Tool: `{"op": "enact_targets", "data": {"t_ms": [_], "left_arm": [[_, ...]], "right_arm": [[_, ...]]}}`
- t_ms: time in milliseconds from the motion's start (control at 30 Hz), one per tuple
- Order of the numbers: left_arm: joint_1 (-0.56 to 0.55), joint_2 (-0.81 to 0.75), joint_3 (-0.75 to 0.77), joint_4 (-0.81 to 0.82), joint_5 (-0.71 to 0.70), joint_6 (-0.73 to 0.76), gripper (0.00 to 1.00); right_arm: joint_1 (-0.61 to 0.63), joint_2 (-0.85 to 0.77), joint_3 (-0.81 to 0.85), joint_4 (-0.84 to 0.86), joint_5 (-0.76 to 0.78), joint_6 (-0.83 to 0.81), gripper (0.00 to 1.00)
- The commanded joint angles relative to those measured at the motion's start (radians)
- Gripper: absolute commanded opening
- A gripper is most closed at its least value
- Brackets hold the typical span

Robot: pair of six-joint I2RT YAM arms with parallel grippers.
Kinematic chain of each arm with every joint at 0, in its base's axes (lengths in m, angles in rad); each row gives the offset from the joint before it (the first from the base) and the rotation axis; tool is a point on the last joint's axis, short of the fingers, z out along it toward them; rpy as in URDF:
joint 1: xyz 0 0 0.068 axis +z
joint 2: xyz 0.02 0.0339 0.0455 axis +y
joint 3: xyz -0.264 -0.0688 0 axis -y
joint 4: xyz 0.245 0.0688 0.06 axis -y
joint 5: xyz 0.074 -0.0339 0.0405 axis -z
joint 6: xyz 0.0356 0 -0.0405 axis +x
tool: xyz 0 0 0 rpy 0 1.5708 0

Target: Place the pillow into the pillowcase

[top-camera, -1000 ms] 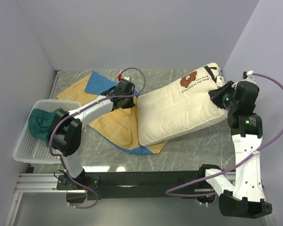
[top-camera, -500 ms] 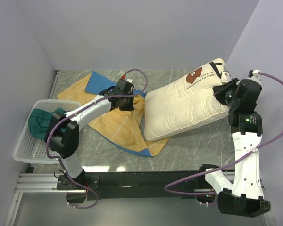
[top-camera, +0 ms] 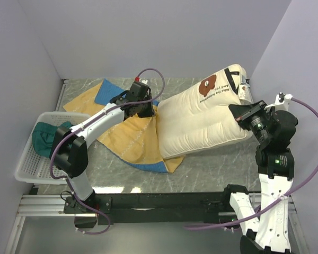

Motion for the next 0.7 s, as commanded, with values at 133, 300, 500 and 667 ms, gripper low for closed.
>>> {"op": "enact_targets", "data": {"t_ms": [133,300,500,667], "left_arm": [[0.002,-0.069,-0.028,0.058,-0.033,-0.045,0.05],[0.002,-0.092,-0.077,0.082,-0.085,-0.044,0.05],[0.005,-0.085,-0.046,0.072,-0.134,-0.033,0.05],[0.005,-0.109,-0.052,0.078,-0.189,-0.035,0.05]], "right_arm": [[-0.060,0.009,0.047,0.252,-0.185,0.233,0.00],[-0.062,0.055,0.019,0.389,-0.236,0.403,0.00],[-0.065,0.052,0.059,0.337,-0.227,0.442,0.00],[-0.067,0.029,0.029,0.242,-0.242,0.396,0.00]]}}
